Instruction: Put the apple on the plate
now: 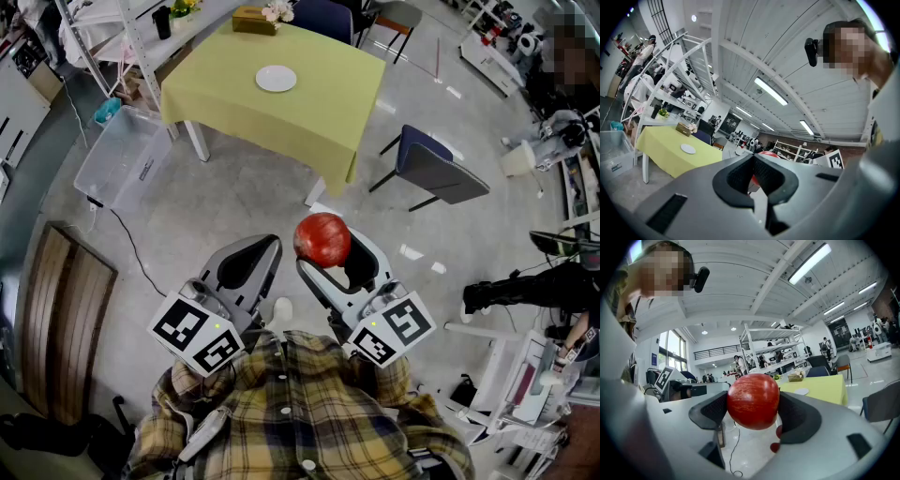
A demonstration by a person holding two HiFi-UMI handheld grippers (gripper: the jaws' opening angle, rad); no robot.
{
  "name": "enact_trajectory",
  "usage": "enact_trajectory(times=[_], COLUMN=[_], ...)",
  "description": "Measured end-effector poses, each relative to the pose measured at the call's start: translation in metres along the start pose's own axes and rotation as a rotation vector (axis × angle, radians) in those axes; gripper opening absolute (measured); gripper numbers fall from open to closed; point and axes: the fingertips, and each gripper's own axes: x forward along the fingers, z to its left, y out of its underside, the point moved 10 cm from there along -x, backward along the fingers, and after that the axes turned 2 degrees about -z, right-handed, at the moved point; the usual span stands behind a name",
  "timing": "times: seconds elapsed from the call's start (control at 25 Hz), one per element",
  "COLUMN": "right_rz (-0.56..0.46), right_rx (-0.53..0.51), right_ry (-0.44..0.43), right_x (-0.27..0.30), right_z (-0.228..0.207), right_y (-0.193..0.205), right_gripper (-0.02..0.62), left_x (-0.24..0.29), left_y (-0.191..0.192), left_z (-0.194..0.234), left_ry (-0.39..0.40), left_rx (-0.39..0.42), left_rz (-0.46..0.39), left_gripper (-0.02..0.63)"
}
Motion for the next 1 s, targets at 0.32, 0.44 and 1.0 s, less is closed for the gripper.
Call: enact_trajectory(times=[0.32, 0.44, 1.0], right_rz=[-0.011, -0.016, -0.037], right_rx=[-0.005, -0.005, 0.015], right_ry=[-0.007, -0.004, -0.05], right_x=[0.001, -0.007, -0.029], right_z=[-0.013, -0.022, -0.057], right_y=[0.0, -0.004, 0.002], right_gripper=[0.336, 0.336, 0.336], left_x=[0.011, 0.019, 0.044], left_y=[0.004, 0.005, 0.027], left_z=[-0.002, -0.008, -0.026], left_ry=[0.01, 0.005, -0.039], left_rx=[0.044, 0.044, 0.066], left_rz=[0.014, 0.012, -0.008], left_gripper=[0.008, 0.008, 0.008])
